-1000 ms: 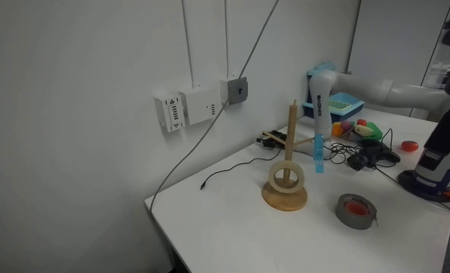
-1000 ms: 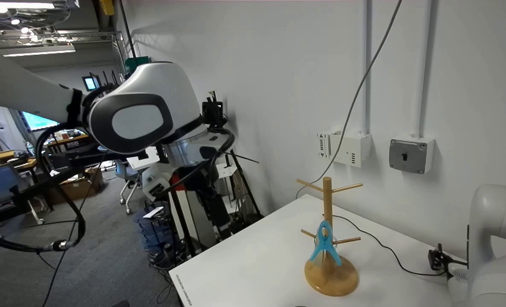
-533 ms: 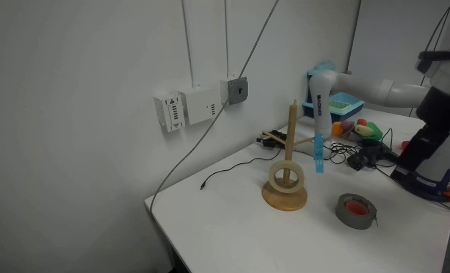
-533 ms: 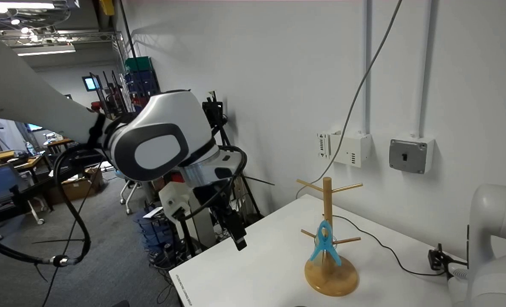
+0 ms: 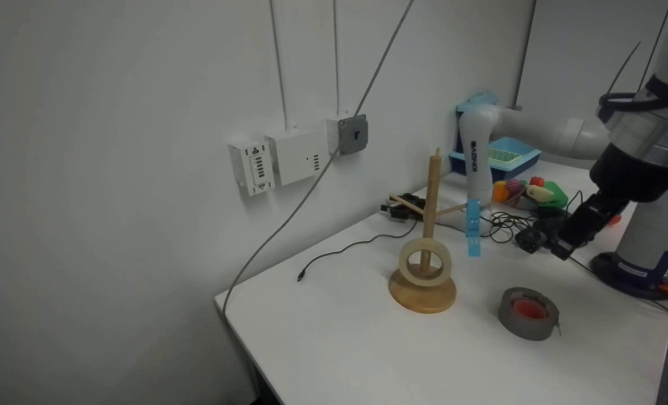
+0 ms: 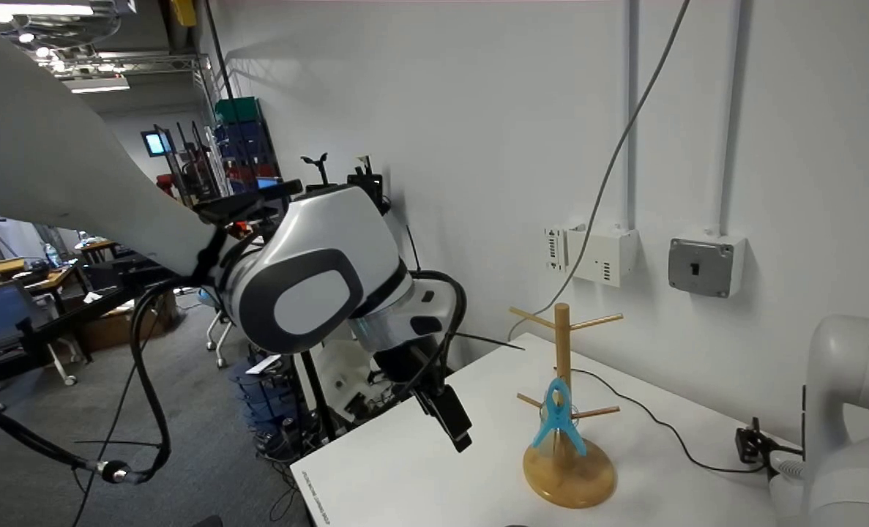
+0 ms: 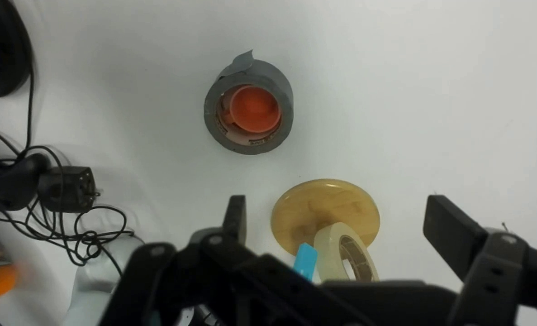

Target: Move the peg from the stand to the table

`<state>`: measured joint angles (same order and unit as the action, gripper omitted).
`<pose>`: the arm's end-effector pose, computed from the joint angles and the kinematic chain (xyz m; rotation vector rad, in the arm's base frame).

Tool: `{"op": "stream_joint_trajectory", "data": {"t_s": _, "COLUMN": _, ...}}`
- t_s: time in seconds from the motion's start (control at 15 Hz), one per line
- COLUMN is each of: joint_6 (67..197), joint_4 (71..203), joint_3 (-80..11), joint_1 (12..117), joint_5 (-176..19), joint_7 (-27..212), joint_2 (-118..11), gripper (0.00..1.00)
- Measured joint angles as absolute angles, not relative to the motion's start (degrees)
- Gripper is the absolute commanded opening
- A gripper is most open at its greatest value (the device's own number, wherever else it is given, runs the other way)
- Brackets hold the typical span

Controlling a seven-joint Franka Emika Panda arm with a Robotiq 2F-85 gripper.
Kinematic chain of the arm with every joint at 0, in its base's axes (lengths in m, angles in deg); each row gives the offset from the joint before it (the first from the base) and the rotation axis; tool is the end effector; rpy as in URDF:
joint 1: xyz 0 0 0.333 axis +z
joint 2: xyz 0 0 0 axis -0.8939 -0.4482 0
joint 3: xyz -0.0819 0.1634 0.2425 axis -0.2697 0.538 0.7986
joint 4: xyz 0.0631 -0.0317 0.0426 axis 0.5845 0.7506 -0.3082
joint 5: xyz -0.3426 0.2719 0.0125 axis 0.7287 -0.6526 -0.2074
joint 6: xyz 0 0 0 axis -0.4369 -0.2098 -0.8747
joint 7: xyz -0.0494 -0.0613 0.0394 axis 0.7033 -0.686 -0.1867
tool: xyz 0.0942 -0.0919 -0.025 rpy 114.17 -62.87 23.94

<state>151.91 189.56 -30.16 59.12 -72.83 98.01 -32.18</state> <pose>0.5124 -0.0290 0.2568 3.0419 -0.1606 0.3891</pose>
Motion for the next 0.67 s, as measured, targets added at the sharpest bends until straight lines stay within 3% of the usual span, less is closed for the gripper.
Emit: {"op": "stream_joint_trajectory", "data": {"t_s": 0.67, "joint_6": 154.03, "joint_4": 182.14, "joint_3": -32.15, "joint_1": 59.46, "joint_5": -79.4, "joint_7": 87.57, "joint_2": -40.19, "gripper": 1.0}}
